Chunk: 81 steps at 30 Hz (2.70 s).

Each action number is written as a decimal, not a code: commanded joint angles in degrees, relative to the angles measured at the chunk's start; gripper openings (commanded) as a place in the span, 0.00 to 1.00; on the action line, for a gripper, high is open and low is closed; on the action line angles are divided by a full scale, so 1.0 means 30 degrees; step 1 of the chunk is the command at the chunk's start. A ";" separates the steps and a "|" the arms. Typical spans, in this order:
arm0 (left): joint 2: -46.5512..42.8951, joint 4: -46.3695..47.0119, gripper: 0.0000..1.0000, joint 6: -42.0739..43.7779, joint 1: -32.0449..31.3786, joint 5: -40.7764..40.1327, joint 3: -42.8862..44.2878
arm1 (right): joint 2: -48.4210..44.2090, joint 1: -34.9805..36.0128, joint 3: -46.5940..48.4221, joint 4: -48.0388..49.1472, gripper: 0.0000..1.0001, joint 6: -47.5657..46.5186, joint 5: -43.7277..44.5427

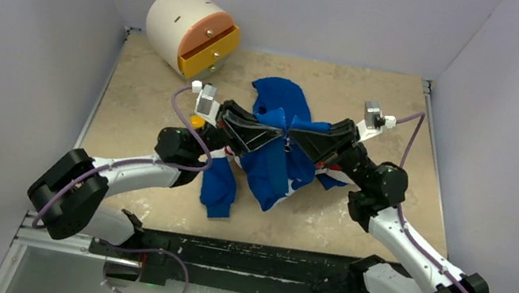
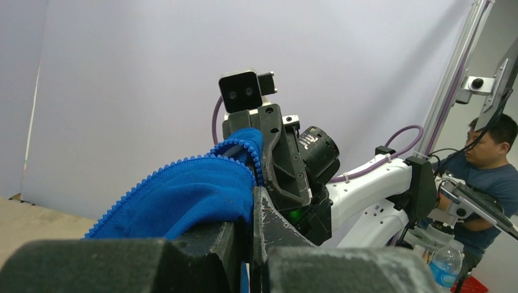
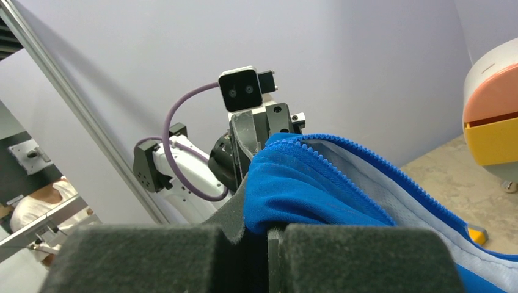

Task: Zip up the jacket
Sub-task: Insert the zipper into the jacket.

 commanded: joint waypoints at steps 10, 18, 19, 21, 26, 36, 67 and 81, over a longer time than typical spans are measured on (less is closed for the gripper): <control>-0.0934 0.4571 0.00 0.0805 -0.0077 -0.0352 0.0370 | -0.0301 -0.0047 0.0735 0.1748 0.00 0.0252 -0.0640; -0.0395 0.4571 0.00 0.0426 -0.0080 0.0420 0.0579 | -0.0224 -0.0045 0.0809 0.1927 0.00 0.0529 -0.0333; -0.0365 0.4558 0.00 0.0432 -0.0084 0.0420 0.0575 | -0.0191 -0.0047 0.0841 0.1972 0.00 0.0609 -0.0333; -0.0226 0.4571 0.00 0.0430 -0.0103 0.0492 0.0575 | -0.0132 -0.0047 0.0830 0.2102 0.00 0.0731 -0.0333; 0.0015 0.4557 0.00 0.0382 -0.0172 0.0674 0.0717 | -0.0127 -0.0047 0.0788 0.2107 0.00 0.0789 -0.0233; -0.0061 0.4559 0.00 0.0549 -0.0226 0.0929 0.0583 | -0.0680 -0.0047 0.0610 0.0007 0.00 0.0488 0.0888; -0.0489 0.4571 0.00 0.1568 -0.0267 0.0362 0.0312 | -0.0347 -0.0047 0.0786 0.1301 0.00 0.0896 0.0023; -0.0184 0.4556 0.00 0.1435 -0.0303 0.0828 0.0181 | -0.0098 -0.0047 0.0723 0.1860 0.00 0.1431 0.0307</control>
